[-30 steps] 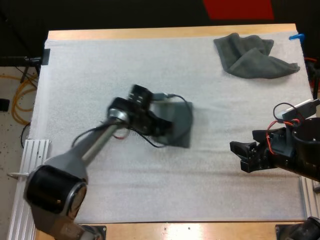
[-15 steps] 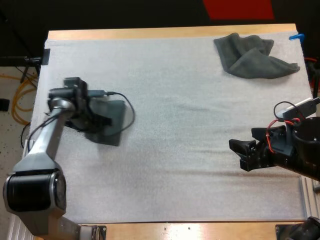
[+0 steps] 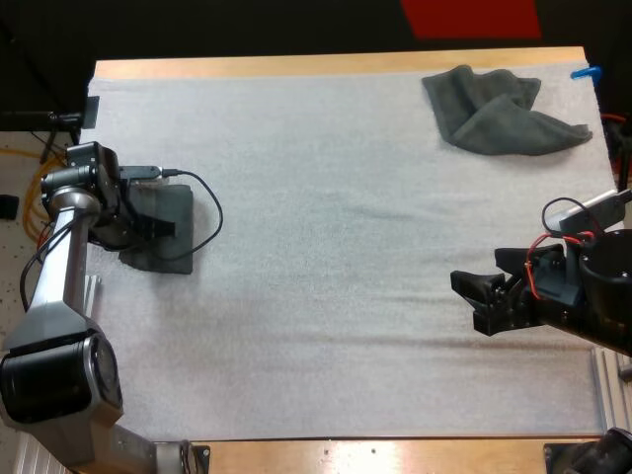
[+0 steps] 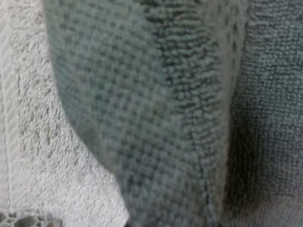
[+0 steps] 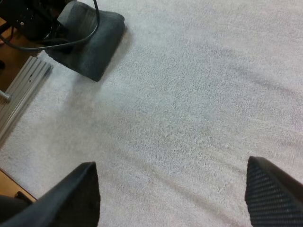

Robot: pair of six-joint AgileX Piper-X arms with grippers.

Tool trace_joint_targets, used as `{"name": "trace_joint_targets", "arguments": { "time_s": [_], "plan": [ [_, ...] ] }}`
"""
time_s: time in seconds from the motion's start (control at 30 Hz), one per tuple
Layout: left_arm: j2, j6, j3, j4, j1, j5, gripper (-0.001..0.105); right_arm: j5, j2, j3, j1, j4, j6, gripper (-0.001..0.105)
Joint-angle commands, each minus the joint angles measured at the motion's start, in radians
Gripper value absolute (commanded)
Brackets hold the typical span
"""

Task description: Pick towel from pile fold and stack

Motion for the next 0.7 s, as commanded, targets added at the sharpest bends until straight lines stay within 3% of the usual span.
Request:
{"name": "trace_joint_targets", "arguments": {
  "time_s": [0.0,0.2,0.47,0.67],
  "plan": [
    [-0.012,0.010,-0.005,-0.011,0.000,-0.014,0.000,-0.001,-0.001,-0.008,-0.001,-0.007,0.001,0.063],
    [-0.012,0.032,-0.005,-0.030,0.000,-0.025,0.001,-0.001,-0.001,-0.008,-0.001,-0.007,0.003,0.063],
    [-0.012,0.036,-0.005,-0.063,0.002,-0.027,0.028,-0.001,-0.001,-0.008,-0.001,-0.007,0.025,0.063],
    [-0.012,0.036,-0.005,-0.092,0.003,-0.092,0.038,-0.001,-0.001,-0.008,-0.001,-0.007,0.025,0.063]
  ]
}}
